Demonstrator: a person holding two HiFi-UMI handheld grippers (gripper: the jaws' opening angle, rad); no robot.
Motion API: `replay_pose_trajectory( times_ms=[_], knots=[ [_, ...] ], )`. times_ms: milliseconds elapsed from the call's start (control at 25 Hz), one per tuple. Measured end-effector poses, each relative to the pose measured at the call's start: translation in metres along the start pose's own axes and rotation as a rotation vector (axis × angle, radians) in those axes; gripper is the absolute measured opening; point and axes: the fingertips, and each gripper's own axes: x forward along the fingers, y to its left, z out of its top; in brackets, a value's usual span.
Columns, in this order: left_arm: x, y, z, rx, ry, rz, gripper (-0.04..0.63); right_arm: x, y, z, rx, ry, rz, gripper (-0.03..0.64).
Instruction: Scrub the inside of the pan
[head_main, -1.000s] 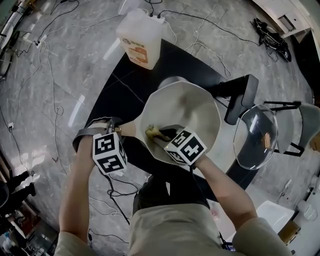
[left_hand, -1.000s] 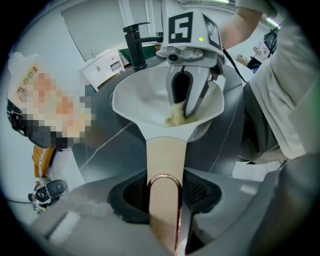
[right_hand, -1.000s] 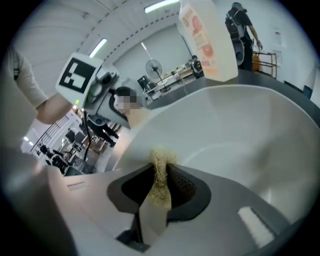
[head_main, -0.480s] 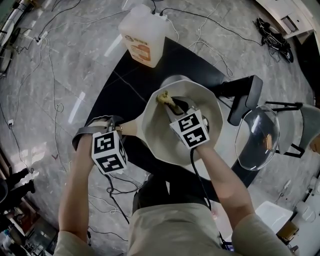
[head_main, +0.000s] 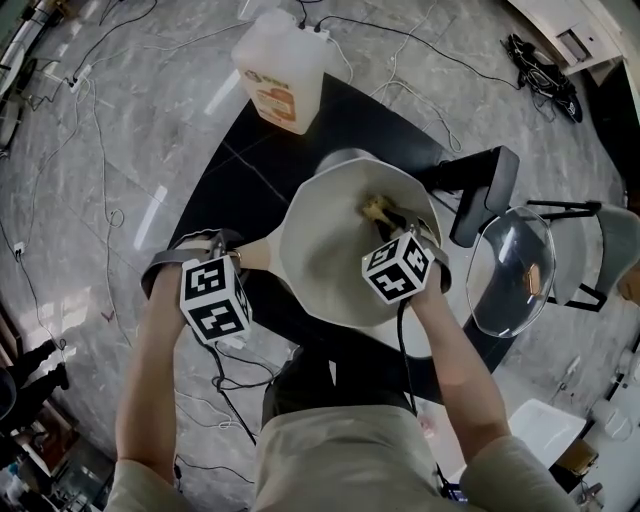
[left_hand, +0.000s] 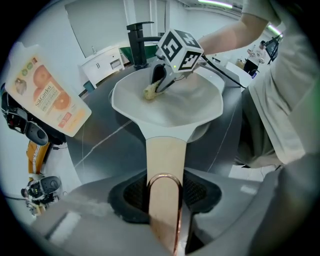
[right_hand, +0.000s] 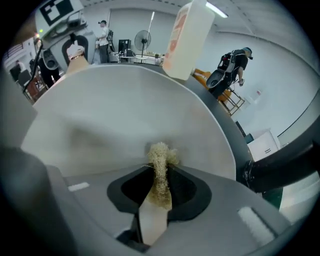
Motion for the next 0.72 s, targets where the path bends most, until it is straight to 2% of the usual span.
replay_pose_trajectory(
  times_ms=[200,400,520,720],
  knots=[
    [0.0,-0.002,-0.001,-0.009,0.006,-0.029,0.161,-0.024,0.03,-0.04,-0.029,0.143,0.146,0.091],
    [0.0,-0.002,-0.001,-0.011,0.006,-0.028,0.161,-0.05,0.097,-0.054,-0.078,0.203,0.392,0.091],
    [0.001,-0.002,-0.001,-0.009,0.004,-0.022,0.161,-0.058,0.139,-0.035,-0.042,0.132,0.52,0.091],
    [0.0,-0.002,-0.001,-0.012,0.01,-0.034,0.161,-0.056,0.16,0.029,0.08,-0.044,0.582,0.091]
  ],
)
